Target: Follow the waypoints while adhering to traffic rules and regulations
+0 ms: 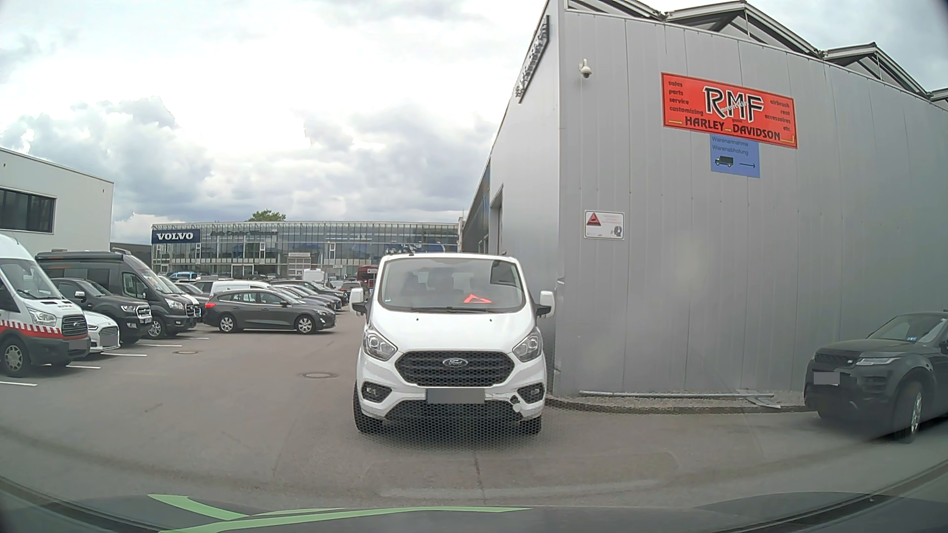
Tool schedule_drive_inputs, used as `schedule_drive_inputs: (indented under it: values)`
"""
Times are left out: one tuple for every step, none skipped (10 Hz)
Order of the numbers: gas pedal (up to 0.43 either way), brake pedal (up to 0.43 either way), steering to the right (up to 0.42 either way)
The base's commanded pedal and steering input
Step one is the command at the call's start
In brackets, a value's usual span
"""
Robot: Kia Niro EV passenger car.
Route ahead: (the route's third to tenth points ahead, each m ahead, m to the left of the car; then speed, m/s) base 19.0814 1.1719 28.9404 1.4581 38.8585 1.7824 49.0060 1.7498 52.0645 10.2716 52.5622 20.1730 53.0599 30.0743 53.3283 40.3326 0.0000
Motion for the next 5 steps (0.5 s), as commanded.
schedule_drive_inputs:
  values:
    - [0.0,0.341,0.006]
    - [0.0,0.341,0.006]
    - [0.0,0.341,0.006]
    - [0.0,0.341,0.006]
    - [0.0,0.341,0.006]
